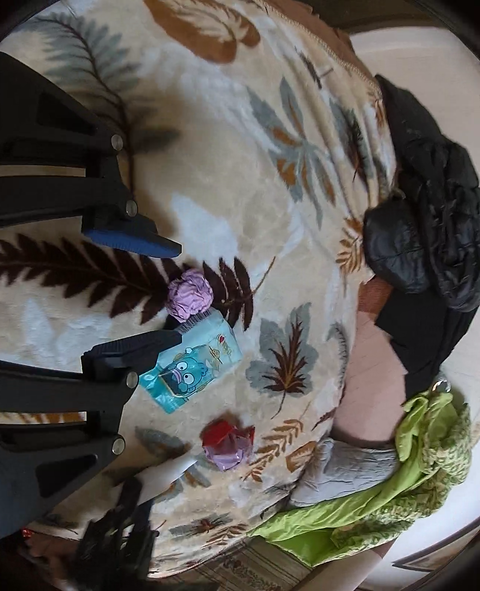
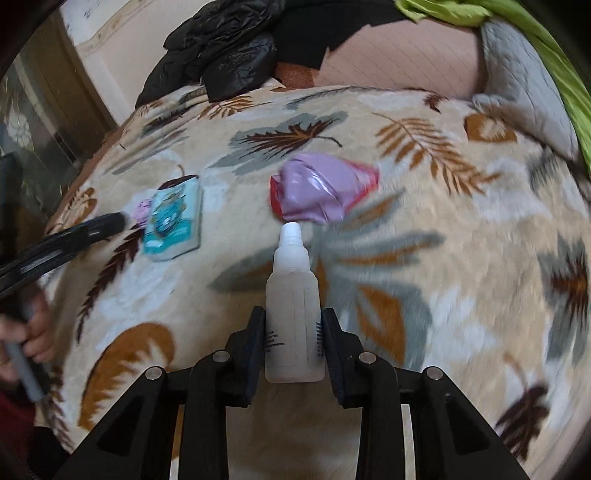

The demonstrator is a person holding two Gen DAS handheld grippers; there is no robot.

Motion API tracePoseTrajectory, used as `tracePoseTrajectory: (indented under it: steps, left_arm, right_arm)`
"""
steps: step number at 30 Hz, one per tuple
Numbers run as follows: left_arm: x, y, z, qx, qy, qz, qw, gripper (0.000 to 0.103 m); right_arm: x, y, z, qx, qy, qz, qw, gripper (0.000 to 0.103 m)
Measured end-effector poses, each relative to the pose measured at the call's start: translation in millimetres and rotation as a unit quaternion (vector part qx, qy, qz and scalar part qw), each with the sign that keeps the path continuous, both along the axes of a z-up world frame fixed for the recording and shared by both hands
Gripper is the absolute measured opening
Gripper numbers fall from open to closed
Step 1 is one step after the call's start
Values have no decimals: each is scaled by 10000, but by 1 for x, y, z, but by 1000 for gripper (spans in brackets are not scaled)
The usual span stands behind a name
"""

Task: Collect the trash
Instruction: 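Grasp the purple crumpled wrapper with the left gripper while the right gripper grasps the white bottle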

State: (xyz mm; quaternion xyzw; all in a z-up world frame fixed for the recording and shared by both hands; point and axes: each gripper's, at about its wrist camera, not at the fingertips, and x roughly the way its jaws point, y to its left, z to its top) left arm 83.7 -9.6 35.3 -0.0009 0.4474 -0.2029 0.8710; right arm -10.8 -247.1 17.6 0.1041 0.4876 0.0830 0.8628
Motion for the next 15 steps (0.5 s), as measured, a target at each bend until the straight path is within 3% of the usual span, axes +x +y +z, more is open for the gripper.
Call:
tracePoseTrajectory:
  steps: [3,5,7,15]
  left_arm:
    - [8,-9,-8,139,-11,-47,9999,38]
    - [13,-15,-14,187,-36,-61,9998,27]
    - [16,-18,-19,241,-15,-20,9997,24]
    - [-18,-10,-9,151,-48,52,9999,23]
  right_arm:
    - [-11,1,0,154,-12,-112,9998,33]
    - [-15,3,0,209,-12,-150,9997,33]
    - [-18,5,1,229,-16,-158,9996,33]
    - [-45,16,17,349,-255,-209,9988,33]
